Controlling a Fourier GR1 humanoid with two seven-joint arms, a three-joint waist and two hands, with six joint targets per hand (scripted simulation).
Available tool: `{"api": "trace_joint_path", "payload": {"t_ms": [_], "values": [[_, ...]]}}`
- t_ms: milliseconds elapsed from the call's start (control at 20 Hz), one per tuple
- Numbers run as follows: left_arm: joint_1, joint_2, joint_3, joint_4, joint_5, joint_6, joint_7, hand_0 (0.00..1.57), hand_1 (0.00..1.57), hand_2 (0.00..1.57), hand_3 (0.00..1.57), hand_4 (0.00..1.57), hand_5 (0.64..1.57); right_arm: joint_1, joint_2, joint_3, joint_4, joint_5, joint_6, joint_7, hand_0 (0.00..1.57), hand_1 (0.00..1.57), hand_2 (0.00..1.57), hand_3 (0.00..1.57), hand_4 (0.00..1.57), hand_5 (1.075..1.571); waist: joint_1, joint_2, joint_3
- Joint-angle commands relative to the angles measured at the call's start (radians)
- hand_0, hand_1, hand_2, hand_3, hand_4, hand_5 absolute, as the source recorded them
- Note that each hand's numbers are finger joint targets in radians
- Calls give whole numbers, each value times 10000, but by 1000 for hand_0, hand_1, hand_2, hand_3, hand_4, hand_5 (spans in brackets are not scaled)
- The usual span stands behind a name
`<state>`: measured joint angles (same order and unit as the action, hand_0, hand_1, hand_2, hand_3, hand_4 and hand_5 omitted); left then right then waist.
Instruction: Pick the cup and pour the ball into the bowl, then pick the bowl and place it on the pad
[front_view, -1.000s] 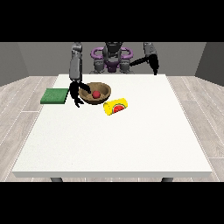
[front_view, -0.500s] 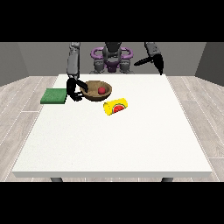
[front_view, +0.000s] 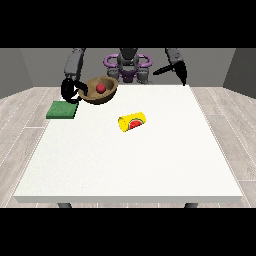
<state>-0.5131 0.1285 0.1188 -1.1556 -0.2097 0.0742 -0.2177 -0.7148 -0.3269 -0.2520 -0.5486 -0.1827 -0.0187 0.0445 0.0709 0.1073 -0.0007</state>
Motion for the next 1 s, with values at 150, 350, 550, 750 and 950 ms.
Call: {"api": "trace_joint_path", "payload": {"t_ms": [150, 350, 550, 750, 950], "values": [[-73, -269, -334, -875, -58, 146, 17, 0, 0, 0, 0, 0, 1569, 203, -1931, -1309, 288, -1004, 1468, -544, 1571, 1571, 1571, 1571, 1062, 1560, 254, 1071, 21], [17, -38, -100, -481, -269, 525, -619, 0, 0, 0, 0, 0, 1565, 114, -2315, -1391, 351, -1308, 2308, 128, 1571, 1571, 1571, 1571, 1062, 1562, -194, 1308, 12], [358, -210, 71, -61, -276, 966, -1489, 0, 0, 0, 0, 0, 1565, 736, -2243, -1368, 236, -1331, 2750, -552, 1571, 1571, 1571, 1571, 1062, 1562, -616, 1504, 9], [-67, -771, -778, -1045, -909, 1466, -957, 0, 0, 0, 0, 0, 1565, 393, -2966, -1832, 983, -1494, 2985, -1048, 1571, 1571, 1571, 1366, 1031, 1562, -46, 2450, 21], [-298, -640, -872, -2183, -934, 1469, -885, 0, 0, 0, 0, 0, 1565, 409, -3793, -2069, 1334, -1381, 3494, -2206, 1571, 1571, 1571, 1192, 1008, 1567, 81, 3702, 31]]}}
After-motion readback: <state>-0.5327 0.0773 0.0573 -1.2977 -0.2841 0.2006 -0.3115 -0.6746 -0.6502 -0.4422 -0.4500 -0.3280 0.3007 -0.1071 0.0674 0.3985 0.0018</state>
